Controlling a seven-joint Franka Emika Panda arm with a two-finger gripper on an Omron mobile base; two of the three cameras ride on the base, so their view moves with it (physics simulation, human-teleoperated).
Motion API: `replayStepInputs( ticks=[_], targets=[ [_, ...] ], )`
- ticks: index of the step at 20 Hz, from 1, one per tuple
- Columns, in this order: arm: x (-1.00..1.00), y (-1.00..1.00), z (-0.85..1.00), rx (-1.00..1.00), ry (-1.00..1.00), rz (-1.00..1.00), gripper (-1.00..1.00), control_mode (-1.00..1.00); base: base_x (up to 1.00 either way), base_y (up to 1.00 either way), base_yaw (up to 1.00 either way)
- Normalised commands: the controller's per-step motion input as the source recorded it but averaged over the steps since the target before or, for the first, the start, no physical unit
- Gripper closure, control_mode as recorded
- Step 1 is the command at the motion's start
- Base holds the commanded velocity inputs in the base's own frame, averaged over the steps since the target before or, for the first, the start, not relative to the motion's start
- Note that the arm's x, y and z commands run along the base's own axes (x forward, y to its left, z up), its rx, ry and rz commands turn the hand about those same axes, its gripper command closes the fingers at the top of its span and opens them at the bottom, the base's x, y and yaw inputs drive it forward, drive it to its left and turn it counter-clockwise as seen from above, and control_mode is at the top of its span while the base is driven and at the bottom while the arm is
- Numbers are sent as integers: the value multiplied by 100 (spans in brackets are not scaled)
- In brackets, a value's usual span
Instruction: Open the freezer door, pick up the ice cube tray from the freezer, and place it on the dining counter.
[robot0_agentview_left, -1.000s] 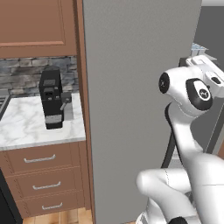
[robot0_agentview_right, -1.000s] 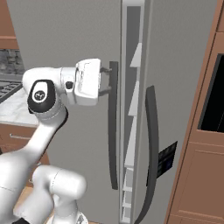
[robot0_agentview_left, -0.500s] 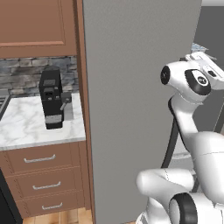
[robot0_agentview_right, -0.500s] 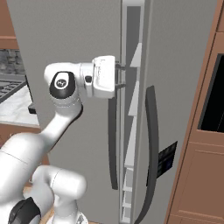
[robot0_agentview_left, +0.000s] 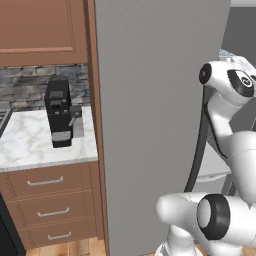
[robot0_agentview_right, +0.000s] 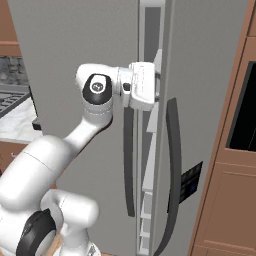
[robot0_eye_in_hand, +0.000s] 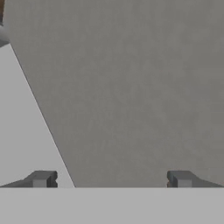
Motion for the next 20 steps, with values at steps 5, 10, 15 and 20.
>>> replayStepInputs(
  ticks=[5,10,15,20],
  targets=[
    [14,-43,0,6,0,0,-100,-100,0,0,0],
    [8,-28,0,1,0,0,-100,-100,0,0,0],
    [1,-30,0,1,0,-4,-100,-100,0,0,0],
    [-2,-46,0,0,0,-10,-100,-100,0,0,0]
  ],
)
